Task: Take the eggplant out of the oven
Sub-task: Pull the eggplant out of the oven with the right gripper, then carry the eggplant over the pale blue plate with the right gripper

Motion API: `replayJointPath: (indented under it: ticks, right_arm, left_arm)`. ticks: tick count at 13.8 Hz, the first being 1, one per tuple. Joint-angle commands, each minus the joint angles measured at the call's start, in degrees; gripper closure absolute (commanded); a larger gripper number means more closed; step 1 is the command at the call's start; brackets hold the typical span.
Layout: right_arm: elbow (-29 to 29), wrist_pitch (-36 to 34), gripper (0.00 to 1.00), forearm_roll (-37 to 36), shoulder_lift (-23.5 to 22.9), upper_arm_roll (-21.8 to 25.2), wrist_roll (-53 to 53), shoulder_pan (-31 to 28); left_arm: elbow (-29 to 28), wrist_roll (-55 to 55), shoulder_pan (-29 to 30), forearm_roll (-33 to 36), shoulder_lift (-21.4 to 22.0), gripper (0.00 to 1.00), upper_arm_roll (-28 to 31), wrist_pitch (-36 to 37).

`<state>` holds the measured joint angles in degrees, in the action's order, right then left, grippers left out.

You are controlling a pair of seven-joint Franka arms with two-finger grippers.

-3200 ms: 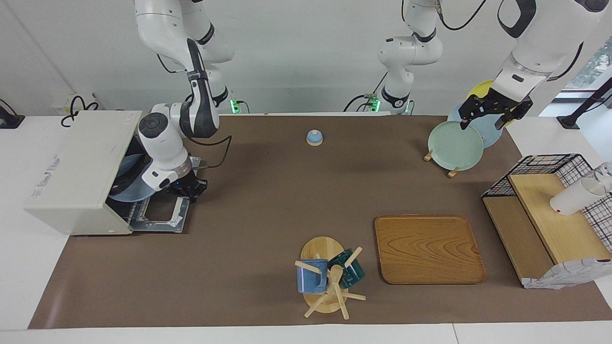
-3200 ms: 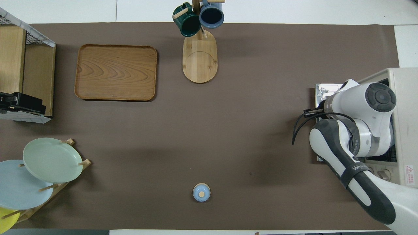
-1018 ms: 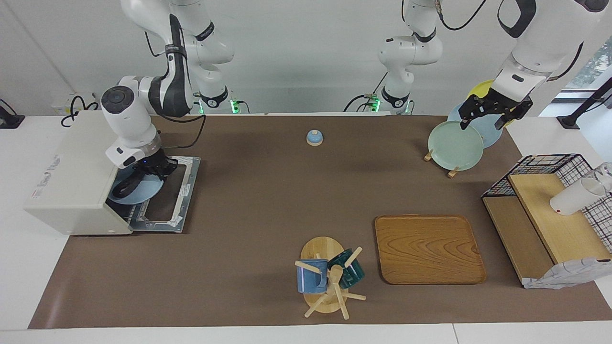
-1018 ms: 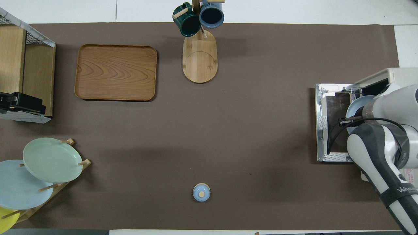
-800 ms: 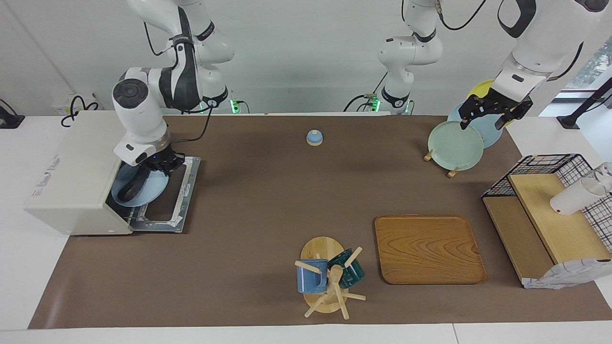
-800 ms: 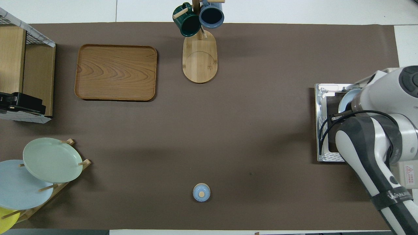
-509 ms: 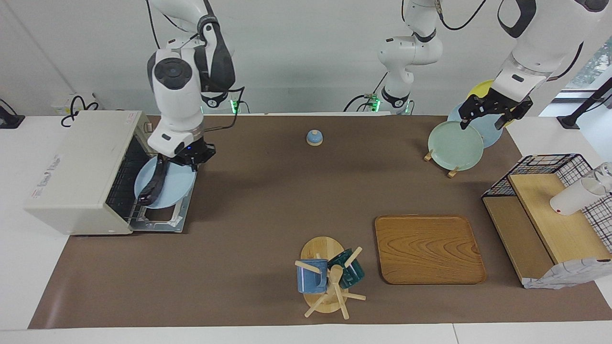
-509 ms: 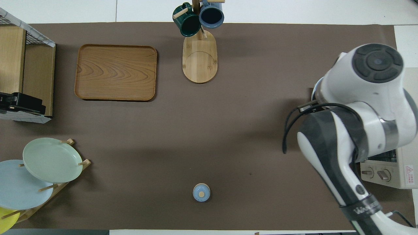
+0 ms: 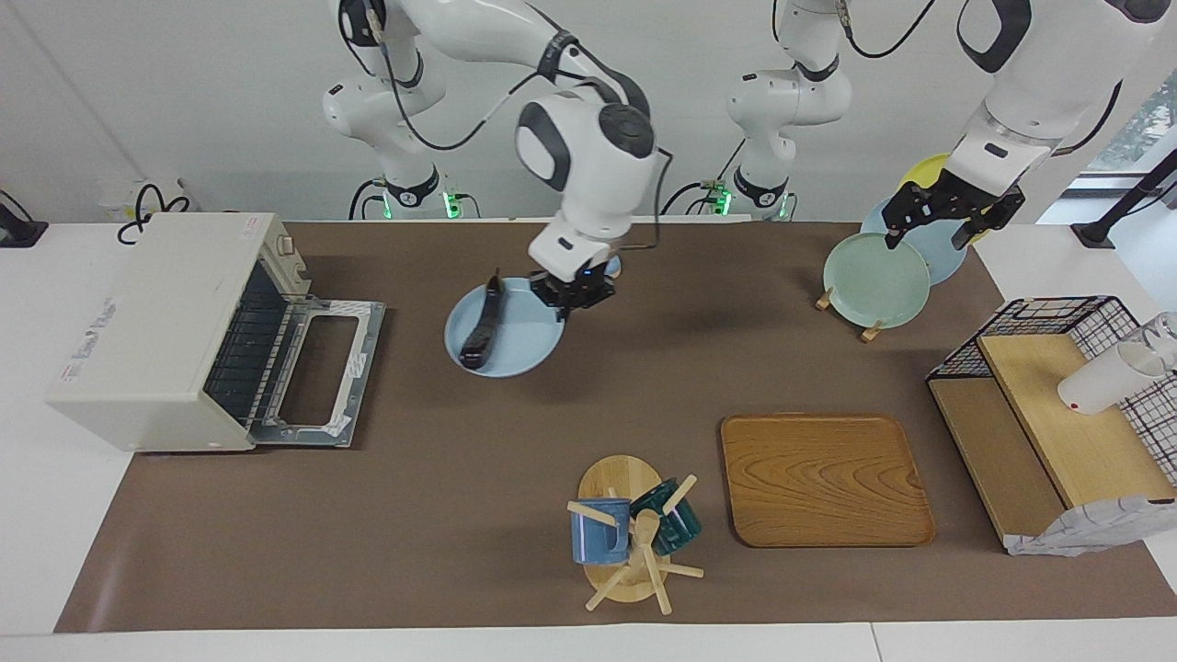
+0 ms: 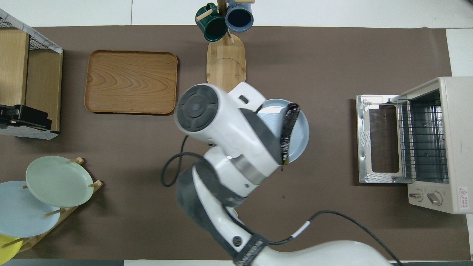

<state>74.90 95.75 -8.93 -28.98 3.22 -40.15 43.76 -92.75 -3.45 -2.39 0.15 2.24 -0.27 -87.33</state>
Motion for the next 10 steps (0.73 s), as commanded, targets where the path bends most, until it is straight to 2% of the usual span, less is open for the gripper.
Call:
replayJointPath:
  ticks: [1,3,5,7,8,10]
  right_arm:
    - [-10.56,-0.67,1.00,1.10,-7.76,-0.75,-2.65,1.14]
    - [-8.99,2.75,1.00,1.54,-8.37,-1.02,-5.09,2.89]
    - [-4.87,7.94,1.00,1.90,-8.28,-1.02,-8.79,4.31]
    - [-2.49,14.16,1.00,6.96,-8.46,-1.11,-9.06,3.61]
    - [0.92,17.85,1.00,7.95,-8.29,-1.02,-9.15,4.39]
    - [3.14,21.31,1.00,8.66,-8.37,-1.11,-9.76,4.31]
  left_arm:
    - [-1.74,0.37,0.63,0.99,1.54,0.00,-0.61,-0.47]
    - [-1.74,0.37,0.72,0.99,1.54,0.00,-0.61,-0.47]
    - [-1.74,0.37,0.72,0.99,1.54,0.00,-0.61,-0.47]
    - [-1.74,0.37,0.72,0.99,1.54,0.00,-0.61,-0.47]
    - [-1.74,0.37,0.72,0.99,1.54,0.00,-0.61,-0.47]
    - [-1.74,0.46,0.72,0.99,1.54,0.00,-0.61,-0.47]
